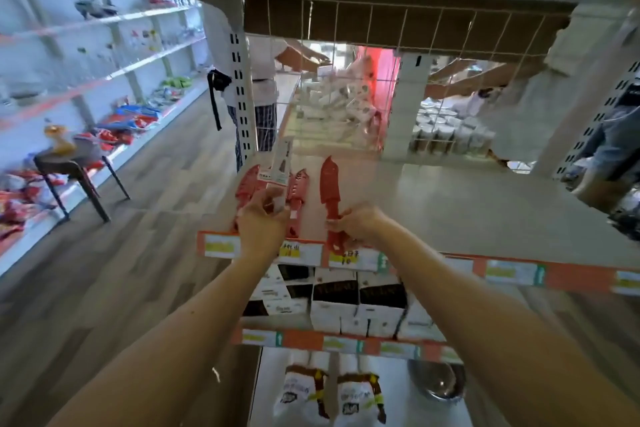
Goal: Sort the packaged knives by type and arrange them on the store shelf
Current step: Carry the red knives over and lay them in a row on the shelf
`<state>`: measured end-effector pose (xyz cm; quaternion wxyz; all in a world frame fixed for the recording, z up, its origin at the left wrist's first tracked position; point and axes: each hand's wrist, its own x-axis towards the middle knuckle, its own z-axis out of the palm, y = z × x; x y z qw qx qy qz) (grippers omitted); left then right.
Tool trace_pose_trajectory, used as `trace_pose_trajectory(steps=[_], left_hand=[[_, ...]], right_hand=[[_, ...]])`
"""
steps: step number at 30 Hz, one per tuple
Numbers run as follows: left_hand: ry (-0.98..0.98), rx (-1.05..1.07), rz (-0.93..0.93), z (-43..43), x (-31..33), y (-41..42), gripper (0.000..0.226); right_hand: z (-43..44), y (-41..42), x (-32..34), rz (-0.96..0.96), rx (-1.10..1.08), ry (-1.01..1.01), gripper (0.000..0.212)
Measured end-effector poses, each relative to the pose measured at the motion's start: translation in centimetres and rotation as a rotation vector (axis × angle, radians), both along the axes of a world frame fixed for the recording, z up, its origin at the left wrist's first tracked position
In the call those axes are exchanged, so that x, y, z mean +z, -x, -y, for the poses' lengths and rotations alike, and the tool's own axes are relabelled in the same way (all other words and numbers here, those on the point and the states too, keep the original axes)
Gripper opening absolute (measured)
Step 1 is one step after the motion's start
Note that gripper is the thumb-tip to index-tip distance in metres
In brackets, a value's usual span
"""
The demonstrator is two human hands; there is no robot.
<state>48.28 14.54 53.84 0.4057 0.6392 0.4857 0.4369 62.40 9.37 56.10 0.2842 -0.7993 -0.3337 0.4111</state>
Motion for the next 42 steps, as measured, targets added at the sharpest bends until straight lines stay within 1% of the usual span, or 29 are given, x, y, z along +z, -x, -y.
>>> trace_pose_trajectory(steps=[2,3,4,7,8,10,12,13,15,17,19,25,28,31,35,38,40,42], left_hand=[[0.007,0.040,-0.052,-0.7,-0.1,-1.2,0.033],[0.021,0.058,-0.073,-1.0,-0.1,-1.6,0.035],[0.035,0.068,-0.085,-1.3,-0.2,-1.9,0.036],[0.034,0.069,-0.116,-2.2,-0.2,-2.5,0.036],[0.031,0.065,-0.122,-2.5,-0.1,-2.5,0.036],[0.029,0.044,-0.128,-2.9,0.0,-2.3,0.037],[0.022,0.025,-0.140,-3.1,-0.1,-2.1,0.037],[0.016,0.019,-0.144,-3.1,-0.2,-2.0,0.037],[0.016,0.010,-0.139,-3.3,-0.3,-1.9,0.037],[0.014,-0.002,-0.138,-3.6,-0.5,-1.9,0.037],[0.005,-0.012,-0.136,-3.8,-0.6,-1.7,0.037],[-0.028,-0.062,-0.142,-4.1,-0.3,-1.5,0.036],[-0.022,-0.075,-0.121,-4.5,-0.3,-1.2,0.037],[-0.010,-0.091,-0.114,-4.7,-0.5,-0.8,0.036],[-0.028,-0.090,-0.120,-5.2,-0.8,-0.5,0.034],[-0.018,-0.097,-0.113,-5.4,-0.7,-0.5,0.035],[-0.019,-0.113,-0.110,-5.3,-0.7,-0.6,0.035],[-0.019,-0.116,-0.113,-5.3,-0.6,-0.7,0.035]], right_hand=[[-0.7,-1.1,-0.4,-0.068,0.008,-0.038,0.023],[-0.8,-1.4,-0.4,-0.088,0.021,-0.047,0.025],[-1.0,-1.6,-0.3,-0.063,0.050,-0.034,0.028],[-1.7,-2.0,0.0,0.126,0.145,-0.014,0.027],[-2.0,-2.1,0.1,0.150,0.155,-0.018,0.028],[-2.5,-2.2,-0.2,0.121,0.139,-0.029,0.027],[-2.8,-2.0,-0.7,0.084,0.113,-0.026,0.034],[-2.9,-1.7,-0.9,0.034,0.091,-0.035,0.033],[-3.2,-1.3,-1.6,-0.127,0.043,-0.055,0.025],[-3.2,-0.8,-2.0,-0.208,-0.005,-0.071,0.015],[-3.4,-0.6,-2.2,-0.211,-0.030,-0.083,0.012],[-4.0,0.0,-2.2,-0.170,-0.092,-0.104,0.016],[-4.2,0.3,-2.2,-0.109,-0.089,-0.100,0.020],[-4.5,0.1,-2.5,0.062,-0.052,-0.091,0.026],[-4.5,0.2,-2.5,0.232,0.047,-0.074,0.027],[-4.3,0.1,-2.3,0.301,0.097,-0.048,0.038],[-4.3,0.0,-2.3,0.427,0.168,-0.022,0.044],[-4.1,0.0,-2.1,0.496,0.204,-0.014,0.046]])
